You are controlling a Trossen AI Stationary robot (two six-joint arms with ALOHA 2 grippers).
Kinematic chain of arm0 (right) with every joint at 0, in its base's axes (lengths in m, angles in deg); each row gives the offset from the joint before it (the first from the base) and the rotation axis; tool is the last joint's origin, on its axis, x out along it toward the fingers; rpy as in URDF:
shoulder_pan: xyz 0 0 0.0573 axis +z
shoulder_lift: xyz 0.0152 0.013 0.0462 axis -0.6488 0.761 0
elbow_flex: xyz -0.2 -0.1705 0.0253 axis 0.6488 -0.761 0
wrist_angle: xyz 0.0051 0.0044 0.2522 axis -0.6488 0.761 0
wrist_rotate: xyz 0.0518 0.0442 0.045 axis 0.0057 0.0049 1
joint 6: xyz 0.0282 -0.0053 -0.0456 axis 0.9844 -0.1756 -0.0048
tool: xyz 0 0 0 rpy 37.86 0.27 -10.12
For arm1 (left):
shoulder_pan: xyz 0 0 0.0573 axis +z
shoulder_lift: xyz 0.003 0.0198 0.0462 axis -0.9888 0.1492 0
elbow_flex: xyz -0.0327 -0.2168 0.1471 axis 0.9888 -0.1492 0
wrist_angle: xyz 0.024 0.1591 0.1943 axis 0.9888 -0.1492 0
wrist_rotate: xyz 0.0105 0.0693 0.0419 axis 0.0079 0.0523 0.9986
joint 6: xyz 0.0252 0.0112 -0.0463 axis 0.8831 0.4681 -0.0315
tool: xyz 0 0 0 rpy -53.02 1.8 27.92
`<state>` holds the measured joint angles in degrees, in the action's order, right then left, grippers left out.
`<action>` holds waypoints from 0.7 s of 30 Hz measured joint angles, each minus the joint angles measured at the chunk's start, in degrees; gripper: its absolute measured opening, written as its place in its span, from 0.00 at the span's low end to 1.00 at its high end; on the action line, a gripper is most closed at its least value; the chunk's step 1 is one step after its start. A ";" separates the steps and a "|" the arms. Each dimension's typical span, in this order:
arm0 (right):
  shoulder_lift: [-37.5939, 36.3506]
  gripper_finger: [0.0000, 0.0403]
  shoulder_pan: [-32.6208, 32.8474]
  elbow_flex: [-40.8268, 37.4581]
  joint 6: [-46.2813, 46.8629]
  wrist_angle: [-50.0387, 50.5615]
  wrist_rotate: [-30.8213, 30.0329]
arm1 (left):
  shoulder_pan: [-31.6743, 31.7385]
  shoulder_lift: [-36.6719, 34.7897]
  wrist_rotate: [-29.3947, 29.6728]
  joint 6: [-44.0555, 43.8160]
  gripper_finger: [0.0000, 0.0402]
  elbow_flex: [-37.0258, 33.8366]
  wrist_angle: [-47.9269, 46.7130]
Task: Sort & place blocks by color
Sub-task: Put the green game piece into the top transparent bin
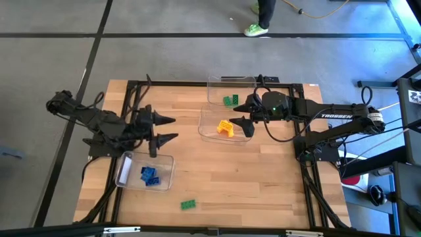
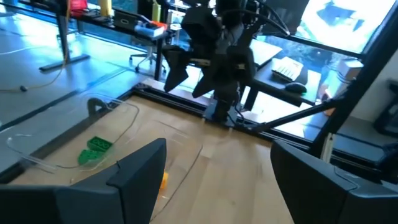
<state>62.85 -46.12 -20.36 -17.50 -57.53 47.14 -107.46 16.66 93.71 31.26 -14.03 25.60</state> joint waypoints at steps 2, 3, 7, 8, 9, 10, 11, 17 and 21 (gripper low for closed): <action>0.00 0.73 0.01 0.00 0.00 0.00 0.01 | 0.02 -0.02 -0.89 -0.03 0.69 0.00 0.13; 0.00 0.73 0.01 0.00 0.00 0.00 -0.01 | 0.02 -0.02 -1.04 -0.06 0.69 0.00 0.14; 0.00 0.73 -0.01 0.00 0.02 0.00 0.00 | 0.03 0.42 -1.19 -0.92 0.69 0.00 0.14; 0.00 0.73 0.02 0.00 0.02 0.00 0.01 | 0.04 0.51 -1.21 -1.24 0.69 0.00 0.12; 0.00 0.73 0.01 0.00 0.02 0.00 0.01 | 0.04 0.52 -1.22 -1.53 0.69 -0.02 0.10; 0.00 0.73 0.02 0.00 0.04 0.00 0.01 | 0.04 0.49 -1.27 -1.82 0.69 -0.02 0.18; 0.02 0.73 0.02 0.00 0.04 -0.02 0.01 | 0.04 0.46 -1.49 -2.34 0.69 -0.02 0.21; 0.01 0.73 0.00 0.00 0.03 -0.02 0.01 | 0.04 0.48 -2.51 -2.81 0.69 -0.02 0.14; 0.00 0.73 -0.01 0.00 0.04 -0.02 0.01 | 0.04 0.48 -3.52 -2.81 0.69 -0.02 0.19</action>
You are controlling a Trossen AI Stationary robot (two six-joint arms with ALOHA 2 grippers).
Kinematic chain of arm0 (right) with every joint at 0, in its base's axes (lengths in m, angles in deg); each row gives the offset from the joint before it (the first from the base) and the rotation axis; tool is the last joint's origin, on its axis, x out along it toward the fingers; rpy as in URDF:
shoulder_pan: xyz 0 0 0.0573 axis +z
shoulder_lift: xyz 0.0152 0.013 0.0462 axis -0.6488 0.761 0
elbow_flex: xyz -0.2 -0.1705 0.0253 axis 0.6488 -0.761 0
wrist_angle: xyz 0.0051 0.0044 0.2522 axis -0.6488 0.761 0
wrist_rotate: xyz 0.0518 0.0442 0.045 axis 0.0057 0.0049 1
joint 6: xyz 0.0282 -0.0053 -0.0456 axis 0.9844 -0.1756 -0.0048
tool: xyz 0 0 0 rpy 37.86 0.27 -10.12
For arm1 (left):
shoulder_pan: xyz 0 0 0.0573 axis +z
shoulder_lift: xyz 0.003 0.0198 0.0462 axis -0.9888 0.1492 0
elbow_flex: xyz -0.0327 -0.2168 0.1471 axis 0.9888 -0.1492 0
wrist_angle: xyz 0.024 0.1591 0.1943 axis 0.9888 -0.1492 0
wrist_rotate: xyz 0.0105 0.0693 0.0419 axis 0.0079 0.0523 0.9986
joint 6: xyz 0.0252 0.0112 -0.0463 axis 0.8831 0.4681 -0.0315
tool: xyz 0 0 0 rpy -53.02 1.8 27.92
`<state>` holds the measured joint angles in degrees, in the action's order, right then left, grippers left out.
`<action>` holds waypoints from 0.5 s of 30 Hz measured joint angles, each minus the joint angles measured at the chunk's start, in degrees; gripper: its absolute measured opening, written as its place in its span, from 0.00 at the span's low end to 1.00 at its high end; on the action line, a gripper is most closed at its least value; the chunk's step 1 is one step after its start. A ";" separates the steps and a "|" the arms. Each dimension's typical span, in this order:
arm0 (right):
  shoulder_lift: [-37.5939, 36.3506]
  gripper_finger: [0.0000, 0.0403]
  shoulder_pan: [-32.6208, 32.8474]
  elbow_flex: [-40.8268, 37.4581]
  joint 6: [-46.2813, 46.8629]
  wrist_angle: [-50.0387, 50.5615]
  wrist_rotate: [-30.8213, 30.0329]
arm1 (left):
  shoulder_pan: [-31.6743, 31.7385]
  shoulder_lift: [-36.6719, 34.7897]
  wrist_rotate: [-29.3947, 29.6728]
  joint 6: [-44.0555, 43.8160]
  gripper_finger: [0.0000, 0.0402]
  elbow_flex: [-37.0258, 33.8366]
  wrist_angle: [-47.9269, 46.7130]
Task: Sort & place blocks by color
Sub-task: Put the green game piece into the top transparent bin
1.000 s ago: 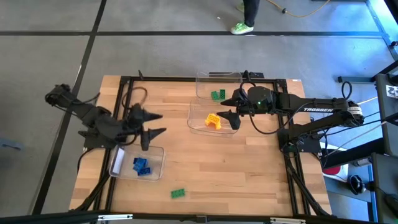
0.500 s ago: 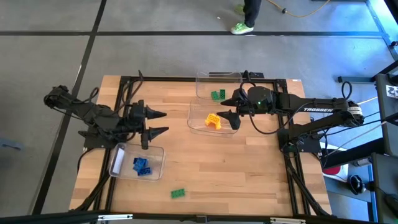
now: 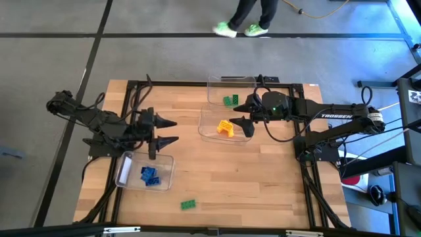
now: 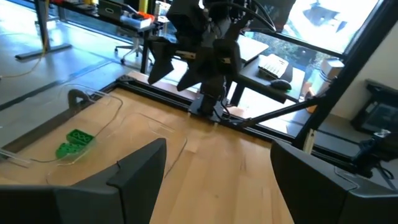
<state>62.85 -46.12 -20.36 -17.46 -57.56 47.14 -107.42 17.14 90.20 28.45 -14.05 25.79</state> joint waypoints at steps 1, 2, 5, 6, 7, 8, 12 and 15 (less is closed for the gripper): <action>0.00 0.73 0.00 0.00 0.00 0.00 0.00 | 0.00 0.02 -0.60 0.00 0.69 0.00 0.00; 0.00 0.73 0.02 0.00 0.00 0.00 -0.02 | 0.02 0.41 -1.35 -0.02 0.69 0.00 0.17; 0.00 0.73 0.01 0.00 0.12 0.00 -0.01 | 0.82 2.48 -6.07 -1.23 0.69 0.04 1.09; 0.00 0.73 0.01 0.00 0.19 0.00 -0.02 | 1.24 3.67 -8.06 -2.02 0.69 0.50 0.61; 0.00 0.73 0.01 0.00 0.15 0.00 -0.02 | 1.66 5.32 -9.93 -2.98 0.69 1.53 0.31; 0.00 0.73 0.02 0.00 0.02 0.00 -0.02 | 1.97 7.13 -11.73 -3.51 0.69 2.85 -0.04; 0.00 0.73 0.00 0.00 -0.06 0.04 -0.04 | 1.57 16.71 -16.58 -6.53 0.69 10.08 -6.26; 0.00 0.73 0.00 0.02 -1.05 0.12 -0.08 | 0.27 24.81 -18.94 -9.13 0.69 17.10 -13.69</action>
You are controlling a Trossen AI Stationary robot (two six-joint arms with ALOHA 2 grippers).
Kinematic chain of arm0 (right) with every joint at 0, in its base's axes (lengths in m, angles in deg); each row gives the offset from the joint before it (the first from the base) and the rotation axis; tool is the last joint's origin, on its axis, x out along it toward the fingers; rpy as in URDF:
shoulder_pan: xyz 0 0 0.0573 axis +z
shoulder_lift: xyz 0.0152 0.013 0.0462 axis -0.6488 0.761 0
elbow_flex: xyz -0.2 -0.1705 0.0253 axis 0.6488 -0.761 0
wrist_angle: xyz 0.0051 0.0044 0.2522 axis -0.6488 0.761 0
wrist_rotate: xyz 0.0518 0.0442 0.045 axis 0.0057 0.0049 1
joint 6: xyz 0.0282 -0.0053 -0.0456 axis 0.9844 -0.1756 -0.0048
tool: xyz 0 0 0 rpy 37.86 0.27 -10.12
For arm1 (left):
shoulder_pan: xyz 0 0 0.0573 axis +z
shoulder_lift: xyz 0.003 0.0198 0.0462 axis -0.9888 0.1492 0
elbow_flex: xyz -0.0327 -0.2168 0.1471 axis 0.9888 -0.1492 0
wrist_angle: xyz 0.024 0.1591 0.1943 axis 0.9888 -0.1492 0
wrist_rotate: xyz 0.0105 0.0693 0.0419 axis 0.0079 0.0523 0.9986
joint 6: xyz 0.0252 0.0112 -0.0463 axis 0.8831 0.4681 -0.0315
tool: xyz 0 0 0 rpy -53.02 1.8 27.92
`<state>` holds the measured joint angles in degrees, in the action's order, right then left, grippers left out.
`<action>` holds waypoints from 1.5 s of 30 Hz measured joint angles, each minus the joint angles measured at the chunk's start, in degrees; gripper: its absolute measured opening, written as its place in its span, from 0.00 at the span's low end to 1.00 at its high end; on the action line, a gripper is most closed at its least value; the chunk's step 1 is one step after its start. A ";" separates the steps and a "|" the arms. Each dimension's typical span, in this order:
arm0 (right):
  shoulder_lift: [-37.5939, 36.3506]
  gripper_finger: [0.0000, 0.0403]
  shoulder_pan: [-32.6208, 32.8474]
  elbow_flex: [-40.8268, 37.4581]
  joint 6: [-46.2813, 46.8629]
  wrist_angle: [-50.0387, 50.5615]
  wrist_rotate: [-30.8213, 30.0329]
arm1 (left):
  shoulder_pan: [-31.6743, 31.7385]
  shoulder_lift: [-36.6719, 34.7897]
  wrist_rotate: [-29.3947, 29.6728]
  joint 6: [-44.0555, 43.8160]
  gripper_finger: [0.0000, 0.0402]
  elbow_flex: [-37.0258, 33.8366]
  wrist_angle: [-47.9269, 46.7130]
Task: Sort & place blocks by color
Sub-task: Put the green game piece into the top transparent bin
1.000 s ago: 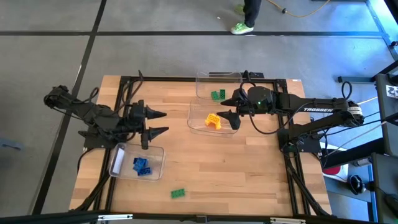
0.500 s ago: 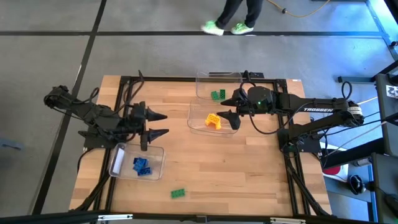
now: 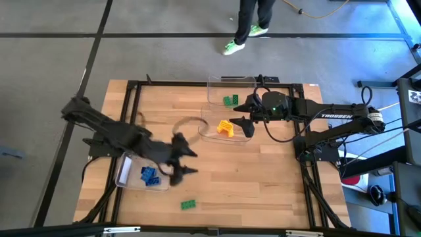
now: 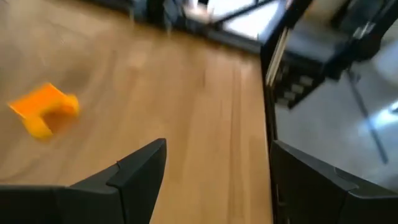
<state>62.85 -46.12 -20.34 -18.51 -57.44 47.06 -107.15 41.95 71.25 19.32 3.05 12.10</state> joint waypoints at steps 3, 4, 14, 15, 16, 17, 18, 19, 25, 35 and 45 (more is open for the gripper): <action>0.02 0.73 0.00 0.02 -0.55 0.22 -0.05 | -1.79 8.27 -1.40 -2.54 0.69 6.52 -5.90; 0.01 0.73 0.00 0.02 -0.56 0.56 -0.05 | -2.44 11.00 -2.01 -3.25 0.69 8.46 -6.95; 0.02 0.73 -0.13 -0.09 -1.99 1.11 -0.03 | -8.29 34.41 -11.18 -15.23 0.69 25.01 -18.68; 0.01 0.73 -0.13 -0.09 -1.99 1.17 -0.03 | -8.61 36.26 -12.04 -15.84 0.69 26.02 -18.99; 0.02 0.73 -0.13 -0.11 -1.99 1.32 -0.03 | -9.08 37.73 -12.36 -16.50 0.69 26.78 -19.39; 0.01 0.73 -0.13 -0.13 -1.99 1.45 -0.03 | -9.57 39.06 -12.46 -16.71 0.69 27.14 -20.69; 0.00 0.73 -0.13 -0.13 -2.06 1.57 -0.03 | -10.06 40.23 -12.65 -16.96 0.69 27.18 -21.44; 0.02 0.73 -0.13 -0.13 -2.12 1.67 -0.03 | -10.49 41.34 -12.72 -17.29 0.69 27.20 -21.22; 0.01 0.73 -0.13 -0.15 -2.16 2.02 -0.01 | -12.55 46.76 -11.22 -17.91 0.69 27.03 -25.31; 0.01 0.73 -0.13 -0.17 -2.01 1.96 -0.01 | -12.53 48.54 -5.55 -17.82 0.69 26.96 -25.67; 0.02 0.73 -0.13 -0.17 -1.99 1.91 -0.01 | -12.18 49.88 -10.49 -17.71 0.69 24.58 -21.85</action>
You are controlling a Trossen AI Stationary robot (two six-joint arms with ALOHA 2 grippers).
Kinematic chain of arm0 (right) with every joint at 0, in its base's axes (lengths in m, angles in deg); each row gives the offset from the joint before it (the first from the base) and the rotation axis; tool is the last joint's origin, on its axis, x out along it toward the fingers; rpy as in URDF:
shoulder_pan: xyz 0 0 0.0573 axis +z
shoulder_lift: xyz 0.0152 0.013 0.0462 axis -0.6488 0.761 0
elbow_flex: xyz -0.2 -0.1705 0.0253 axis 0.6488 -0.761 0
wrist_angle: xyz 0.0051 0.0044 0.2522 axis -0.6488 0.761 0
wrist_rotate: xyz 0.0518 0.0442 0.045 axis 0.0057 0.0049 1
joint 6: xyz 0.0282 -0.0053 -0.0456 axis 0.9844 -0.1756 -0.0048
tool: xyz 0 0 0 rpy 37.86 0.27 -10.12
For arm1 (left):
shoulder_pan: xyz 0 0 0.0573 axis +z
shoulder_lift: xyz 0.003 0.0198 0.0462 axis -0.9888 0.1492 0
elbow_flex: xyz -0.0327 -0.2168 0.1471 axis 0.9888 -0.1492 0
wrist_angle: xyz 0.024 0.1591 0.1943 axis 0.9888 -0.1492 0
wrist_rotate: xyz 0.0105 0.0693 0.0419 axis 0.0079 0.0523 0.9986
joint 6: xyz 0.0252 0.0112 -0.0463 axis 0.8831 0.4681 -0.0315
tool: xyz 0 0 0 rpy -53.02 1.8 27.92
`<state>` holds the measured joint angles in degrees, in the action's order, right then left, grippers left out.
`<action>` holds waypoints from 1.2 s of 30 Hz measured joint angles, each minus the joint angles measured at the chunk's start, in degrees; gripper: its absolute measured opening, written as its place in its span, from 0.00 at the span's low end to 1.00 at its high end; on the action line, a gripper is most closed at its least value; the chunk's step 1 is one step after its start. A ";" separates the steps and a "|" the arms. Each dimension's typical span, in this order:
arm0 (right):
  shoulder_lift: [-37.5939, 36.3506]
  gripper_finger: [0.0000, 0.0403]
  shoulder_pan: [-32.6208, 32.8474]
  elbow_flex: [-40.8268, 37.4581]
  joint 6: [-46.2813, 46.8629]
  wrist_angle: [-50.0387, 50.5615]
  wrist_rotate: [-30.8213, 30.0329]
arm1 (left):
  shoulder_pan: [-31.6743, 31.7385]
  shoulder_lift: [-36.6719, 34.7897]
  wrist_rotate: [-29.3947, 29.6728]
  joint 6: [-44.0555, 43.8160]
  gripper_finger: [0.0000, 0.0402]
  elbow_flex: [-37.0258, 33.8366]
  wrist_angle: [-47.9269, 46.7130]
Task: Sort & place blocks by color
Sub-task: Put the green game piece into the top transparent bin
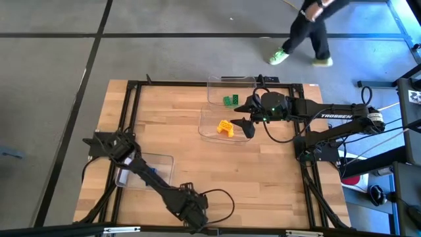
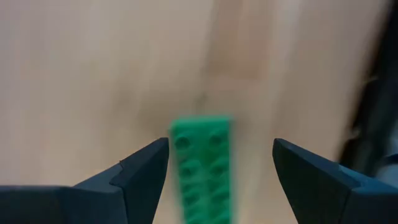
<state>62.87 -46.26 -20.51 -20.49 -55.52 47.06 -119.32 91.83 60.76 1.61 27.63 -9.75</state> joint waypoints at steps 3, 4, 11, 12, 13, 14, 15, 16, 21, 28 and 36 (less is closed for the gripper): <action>0.00 0.73 -0.02 -0.02 0.00 -0.02 0.00 | 0.11 0.37 -0.67 -0.03 0.69 -0.59 1.63; 0.00 0.73 -0.02 -0.02 0.02 -0.02 0.00 | 0.14 0.37 -0.51 -0.15 0.69 -0.90 1.20; 0.02 0.73 -0.02 -0.02 0.07 0.00 0.02 | 0.89 0.30 0.05 -3.22 0.69 -2.84 2.42; 0.02 0.73 -0.02 -0.02 0.07 0.00 0.04 | 0.89 0.30 0.07 -3.04 0.69 -2.88 2.39; 0.02 0.73 -0.02 -0.02 0.07 0.02 0.03 | 0.89 0.30 0.22 -2.78 0.69 -2.88 2.41; 0.02 0.73 0.00 -0.02 0.07 0.02 0.04 | 0.88 0.30 0.68 -2.09 0.69 -2.89 2.41; 0.02 0.73 -0.01 -0.02 0.07 0.00 0.03 | 0.81 0.30 1.23 -1.32 0.69 -2.91 2.41; 0.02 0.73 -0.02 -0.02 0.07 0.02 0.02 | 0.78 0.30 1.70 -0.22 0.69 -2.91 2.36; 0.02 0.73 -0.02 -0.02 0.07 0.02 0.02 | 0.63 0.30 2.34 4.81 0.69 -2.91 2.49; 0.02 0.73 -0.02 -0.02 0.07 0.02 0.04 | 0.92 0.30 1.72 14.26 0.69 -2.91 2.46; 0.02 0.73 0.00 -0.02 0.07 0.02 0.04 | 1.32 0.30 0.62 20.59 0.69 -2.91 2.39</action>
<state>62.90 -46.26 -20.53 -20.43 -55.50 47.10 -118.00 92.13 61.39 22.20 24.73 -7.37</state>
